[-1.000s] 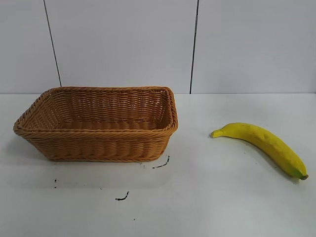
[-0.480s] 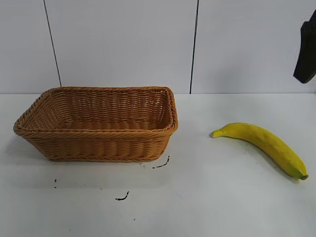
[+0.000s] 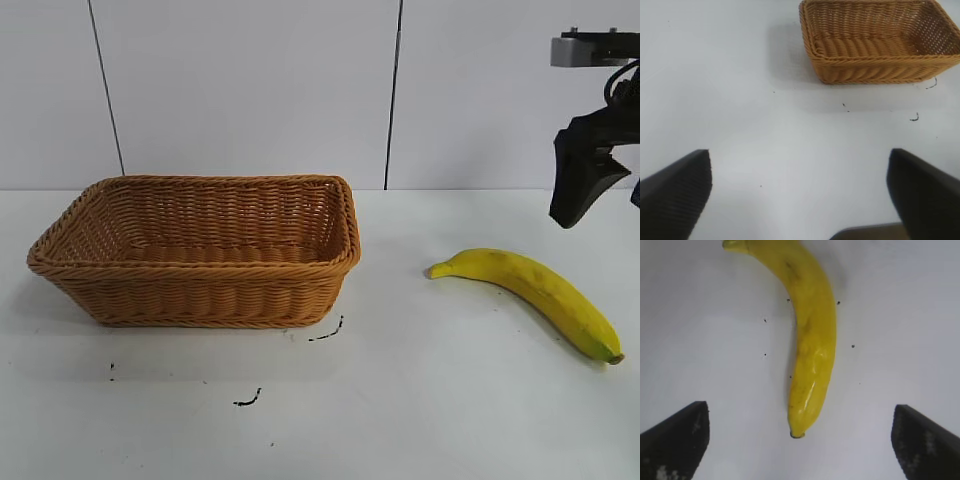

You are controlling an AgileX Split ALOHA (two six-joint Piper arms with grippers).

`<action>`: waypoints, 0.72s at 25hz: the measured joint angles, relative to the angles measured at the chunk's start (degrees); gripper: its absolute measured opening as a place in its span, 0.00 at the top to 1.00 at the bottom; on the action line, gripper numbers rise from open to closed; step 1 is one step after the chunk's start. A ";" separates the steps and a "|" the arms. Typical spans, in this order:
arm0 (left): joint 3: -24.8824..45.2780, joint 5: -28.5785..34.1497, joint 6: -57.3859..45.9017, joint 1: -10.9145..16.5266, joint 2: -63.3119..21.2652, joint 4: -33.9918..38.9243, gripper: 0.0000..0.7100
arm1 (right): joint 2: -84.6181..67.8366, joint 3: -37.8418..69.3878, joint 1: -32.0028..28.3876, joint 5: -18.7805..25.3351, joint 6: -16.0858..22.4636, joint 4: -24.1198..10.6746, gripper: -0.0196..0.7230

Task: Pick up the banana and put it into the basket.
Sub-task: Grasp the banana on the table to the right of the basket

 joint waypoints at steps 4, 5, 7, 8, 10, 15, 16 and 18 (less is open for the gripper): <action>0.00 0.00 0.00 0.00 0.00 0.00 0.03 | 2.55 0.00 0.00 -1.67 1.47 -0.60 0.04; 0.00 0.00 0.00 0.00 0.00 0.00 0.03 | 3.43 0.00 0.00 -2.62 1.62 -0.60 0.04; 0.00 0.00 0.00 0.00 0.00 0.00 0.03 | 5.23 0.00 0.00 -4.77 2.04 -0.60 0.04; 0.00 0.00 0.00 0.00 0.00 0.00 0.03 | 6.34 -0.05 0.00 -5.76 2.40 -0.60 0.04; 0.00 0.00 0.00 0.00 0.00 0.00 0.03 | 8.72 -0.05 0.00 -8.74 3.38 -0.60 0.04; 0.00 0.00 0.00 0.00 0.00 0.00 0.03 | 15.24 -0.05 0.00 -14.55 5.37 -0.54 0.04; 0.00 0.00 0.00 0.00 0.00 0.00 0.03 | 16.37 -0.05 0.00 -14.61 5.50 -0.54 0.04; 0.00 0.00 0.00 0.00 0.00 0.00 0.03 | 17.10 -0.26 0.00 -14.68 6.37 0.32 0.04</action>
